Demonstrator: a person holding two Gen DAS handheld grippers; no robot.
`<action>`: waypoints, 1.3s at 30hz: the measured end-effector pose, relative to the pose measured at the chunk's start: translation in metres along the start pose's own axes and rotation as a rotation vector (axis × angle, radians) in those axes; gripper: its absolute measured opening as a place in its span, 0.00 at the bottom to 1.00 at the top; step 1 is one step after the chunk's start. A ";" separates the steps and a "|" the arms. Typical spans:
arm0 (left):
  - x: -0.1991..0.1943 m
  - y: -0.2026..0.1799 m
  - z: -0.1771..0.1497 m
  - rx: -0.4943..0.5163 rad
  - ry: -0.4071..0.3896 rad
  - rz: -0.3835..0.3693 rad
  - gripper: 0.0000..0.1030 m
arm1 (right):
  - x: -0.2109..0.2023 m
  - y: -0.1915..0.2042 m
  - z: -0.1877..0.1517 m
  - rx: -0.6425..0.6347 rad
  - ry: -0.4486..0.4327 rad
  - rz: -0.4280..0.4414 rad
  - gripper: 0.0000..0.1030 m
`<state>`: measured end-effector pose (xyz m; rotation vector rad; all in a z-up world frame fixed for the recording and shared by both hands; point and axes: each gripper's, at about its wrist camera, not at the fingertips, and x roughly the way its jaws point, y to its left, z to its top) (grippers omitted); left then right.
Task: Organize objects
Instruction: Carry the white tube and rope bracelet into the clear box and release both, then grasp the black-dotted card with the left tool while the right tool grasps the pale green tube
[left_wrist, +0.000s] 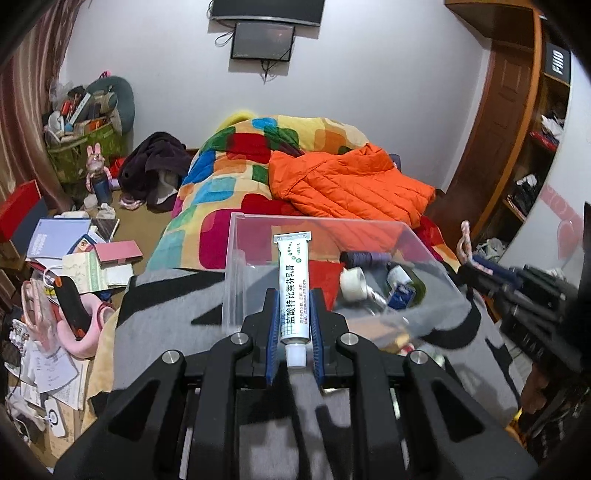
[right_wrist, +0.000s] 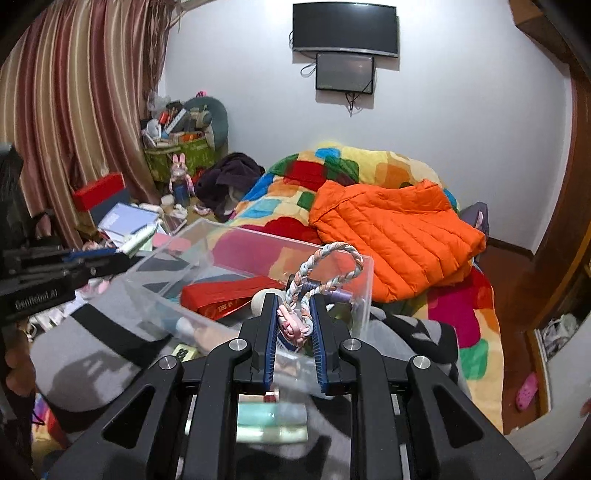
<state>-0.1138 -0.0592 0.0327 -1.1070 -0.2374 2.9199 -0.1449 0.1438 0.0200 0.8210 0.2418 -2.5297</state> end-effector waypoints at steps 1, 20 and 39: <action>0.005 0.001 0.003 -0.006 0.009 0.004 0.15 | 0.007 0.002 0.003 -0.009 0.009 -0.002 0.15; 0.060 -0.017 0.006 0.025 0.156 -0.042 0.16 | 0.069 0.006 -0.003 -0.028 0.175 0.043 0.17; 0.000 -0.031 -0.029 0.149 0.057 0.034 0.57 | -0.001 0.005 -0.020 -0.041 0.080 0.043 0.64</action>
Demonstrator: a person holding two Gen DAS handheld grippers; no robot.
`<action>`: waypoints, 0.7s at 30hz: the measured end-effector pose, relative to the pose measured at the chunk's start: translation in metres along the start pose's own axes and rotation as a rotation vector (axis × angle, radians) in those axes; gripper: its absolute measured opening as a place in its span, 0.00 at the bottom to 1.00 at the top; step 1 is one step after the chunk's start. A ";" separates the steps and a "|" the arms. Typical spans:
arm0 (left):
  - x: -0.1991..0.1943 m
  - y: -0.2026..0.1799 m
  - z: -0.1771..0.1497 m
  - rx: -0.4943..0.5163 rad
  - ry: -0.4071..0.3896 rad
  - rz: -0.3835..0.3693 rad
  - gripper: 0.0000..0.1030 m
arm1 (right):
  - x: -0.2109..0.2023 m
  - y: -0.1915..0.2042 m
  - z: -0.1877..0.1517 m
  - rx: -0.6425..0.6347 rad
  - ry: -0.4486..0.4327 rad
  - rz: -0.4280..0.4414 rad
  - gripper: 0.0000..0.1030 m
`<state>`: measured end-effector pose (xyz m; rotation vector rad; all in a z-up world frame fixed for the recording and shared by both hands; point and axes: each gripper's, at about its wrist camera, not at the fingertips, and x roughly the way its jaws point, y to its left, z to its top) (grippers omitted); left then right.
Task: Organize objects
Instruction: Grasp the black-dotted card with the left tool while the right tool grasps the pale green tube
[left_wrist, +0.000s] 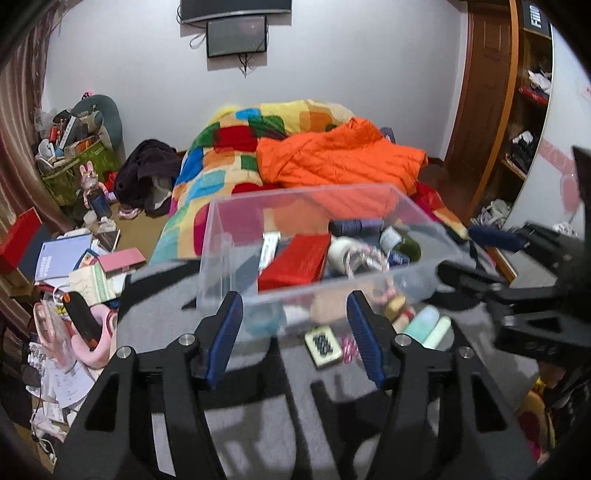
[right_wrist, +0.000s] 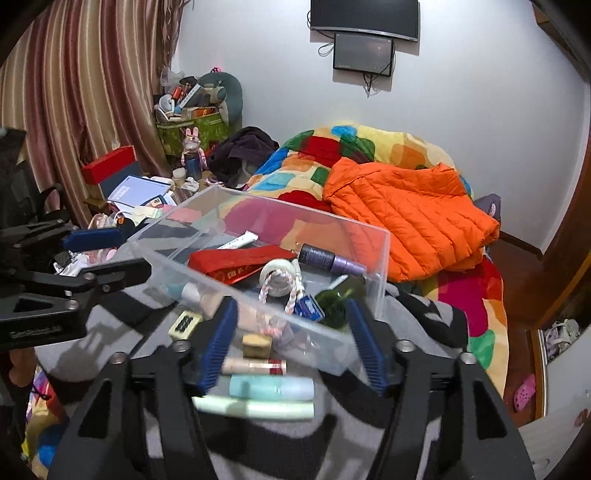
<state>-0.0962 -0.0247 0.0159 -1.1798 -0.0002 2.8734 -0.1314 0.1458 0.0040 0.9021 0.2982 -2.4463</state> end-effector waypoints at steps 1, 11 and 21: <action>0.002 0.001 -0.005 -0.002 0.018 -0.003 0.59 | -0.003 0.000 -0.004 -0.001 0.001 -0.001 0.67; 0.051 0.002 -0.032 -0.039 0.202 -0.035 0.61 | 0.000 0.013 -0.049 -0.001 0.084 0.016 0.84; 0.078 0.003 -0.024 -0.127 0.238 -0.043 0.61 | 0.035 0.026 -0.056 0.098 0.165 -0.016 0.84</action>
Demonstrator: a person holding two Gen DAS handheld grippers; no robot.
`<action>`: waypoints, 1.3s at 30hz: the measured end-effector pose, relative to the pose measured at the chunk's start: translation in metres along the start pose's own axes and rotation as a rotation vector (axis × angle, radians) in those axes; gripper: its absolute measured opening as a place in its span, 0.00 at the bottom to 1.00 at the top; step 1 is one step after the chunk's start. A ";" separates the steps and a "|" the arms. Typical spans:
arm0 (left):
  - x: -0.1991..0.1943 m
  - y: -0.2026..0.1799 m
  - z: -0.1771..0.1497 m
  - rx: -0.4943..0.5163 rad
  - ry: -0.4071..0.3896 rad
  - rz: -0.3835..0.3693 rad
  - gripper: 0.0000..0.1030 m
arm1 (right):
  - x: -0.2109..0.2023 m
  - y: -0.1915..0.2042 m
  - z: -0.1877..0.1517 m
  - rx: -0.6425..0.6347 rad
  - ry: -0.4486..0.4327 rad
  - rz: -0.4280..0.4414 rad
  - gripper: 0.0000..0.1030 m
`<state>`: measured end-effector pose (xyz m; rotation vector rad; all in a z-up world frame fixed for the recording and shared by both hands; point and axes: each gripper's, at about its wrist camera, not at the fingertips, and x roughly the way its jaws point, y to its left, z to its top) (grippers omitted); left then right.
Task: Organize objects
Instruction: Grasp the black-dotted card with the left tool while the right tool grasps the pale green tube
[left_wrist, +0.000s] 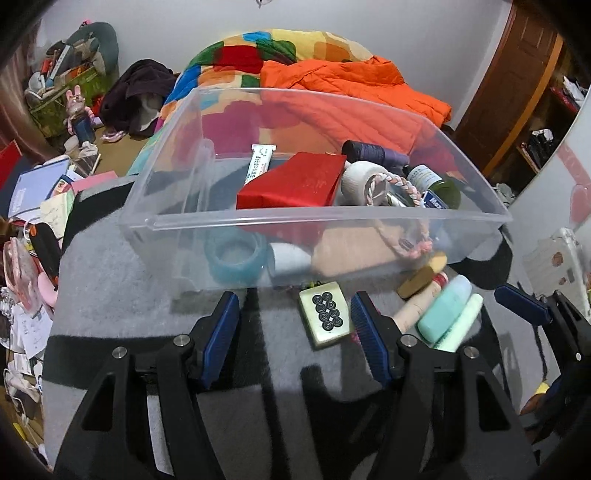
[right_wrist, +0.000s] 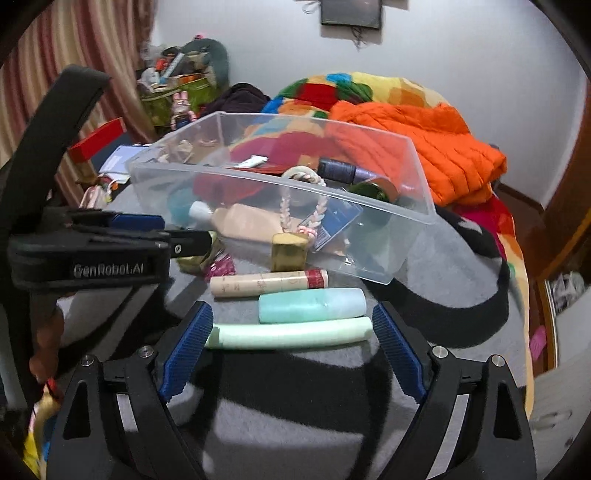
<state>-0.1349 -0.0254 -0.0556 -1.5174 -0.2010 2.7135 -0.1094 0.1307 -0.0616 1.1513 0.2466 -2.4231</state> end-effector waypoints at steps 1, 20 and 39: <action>0.001 -0.002 0.000 0.005 -0.005 0.008 0.61 | 0.003 0.001 0.000 0.004 0.008 -0.004 0.84; -0.023 0.000 -0.029 0.111 -0.050 0.086 0.54 | -0.003 -0.027 0.001 0.107 0.024 0.000 0.84; 0.005 -0.001 -0.012 0.158 0.019 0.072 0.55 | 0.009 -0.054 -0.029 0.098 0.136 -0.034 0.87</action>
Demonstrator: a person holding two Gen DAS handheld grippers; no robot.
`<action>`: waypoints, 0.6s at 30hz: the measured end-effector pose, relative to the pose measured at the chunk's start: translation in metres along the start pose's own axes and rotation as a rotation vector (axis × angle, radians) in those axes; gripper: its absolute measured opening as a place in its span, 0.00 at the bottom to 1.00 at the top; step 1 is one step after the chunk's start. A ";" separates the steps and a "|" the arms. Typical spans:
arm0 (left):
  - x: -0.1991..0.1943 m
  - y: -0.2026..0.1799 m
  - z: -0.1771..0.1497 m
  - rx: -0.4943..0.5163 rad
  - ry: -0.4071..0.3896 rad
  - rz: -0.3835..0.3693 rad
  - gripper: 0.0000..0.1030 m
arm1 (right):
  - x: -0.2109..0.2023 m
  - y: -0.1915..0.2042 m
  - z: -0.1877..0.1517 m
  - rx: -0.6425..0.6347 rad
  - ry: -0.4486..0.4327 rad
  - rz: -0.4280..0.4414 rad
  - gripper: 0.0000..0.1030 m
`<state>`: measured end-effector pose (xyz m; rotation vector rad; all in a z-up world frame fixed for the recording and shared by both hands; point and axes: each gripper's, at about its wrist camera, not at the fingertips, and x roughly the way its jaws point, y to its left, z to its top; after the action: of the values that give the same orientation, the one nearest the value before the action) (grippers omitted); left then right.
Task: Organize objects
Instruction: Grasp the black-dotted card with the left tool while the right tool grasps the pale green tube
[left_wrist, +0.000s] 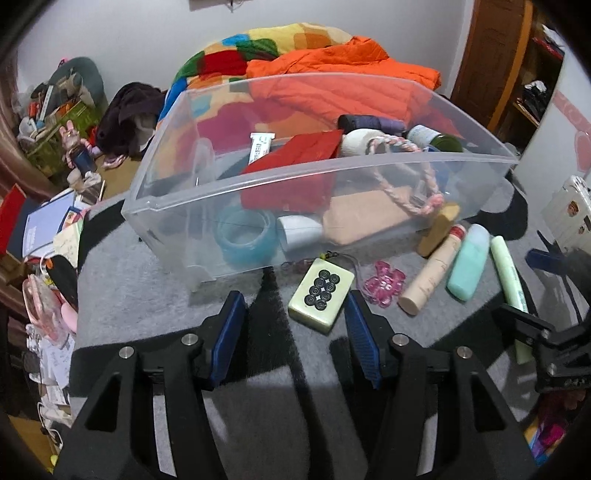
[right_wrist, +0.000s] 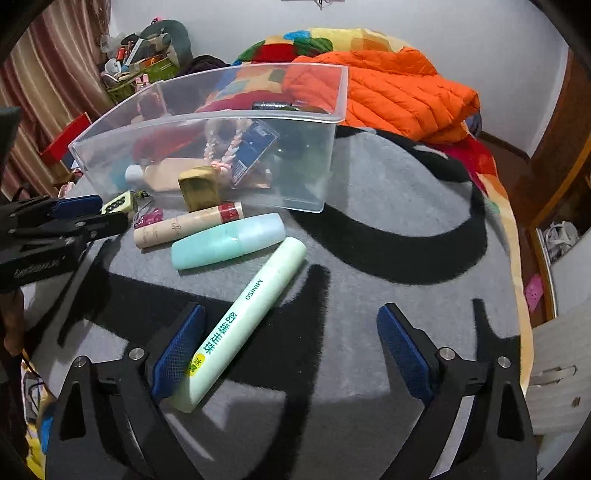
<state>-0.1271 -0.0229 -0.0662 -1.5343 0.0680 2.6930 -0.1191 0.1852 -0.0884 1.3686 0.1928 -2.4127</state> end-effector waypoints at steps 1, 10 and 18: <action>-0.001 0.000 0.000 0.000 -0.005 0.001 0.54 | -0.001 0.001 -0.001 -0.004 -0.009 0.003 0.82; -0.006 -0.002 -0.005 0.015 -0.025 -0.007 0.28 | -0.015 0.013 -0.011 -0.039 -0.065 0.036 0.28; -0.025 -0.003 -0.022 0.008 -0.074 -0.008 0.24 | -0.026 -0.009 -0.021 0.018 -0.077 0.043 0.14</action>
<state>-0.0956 -0.0219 -0.0561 -1.4280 0.0704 2.7368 -0.0939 0.2061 -0.0780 1.2724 0.1207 -2.4322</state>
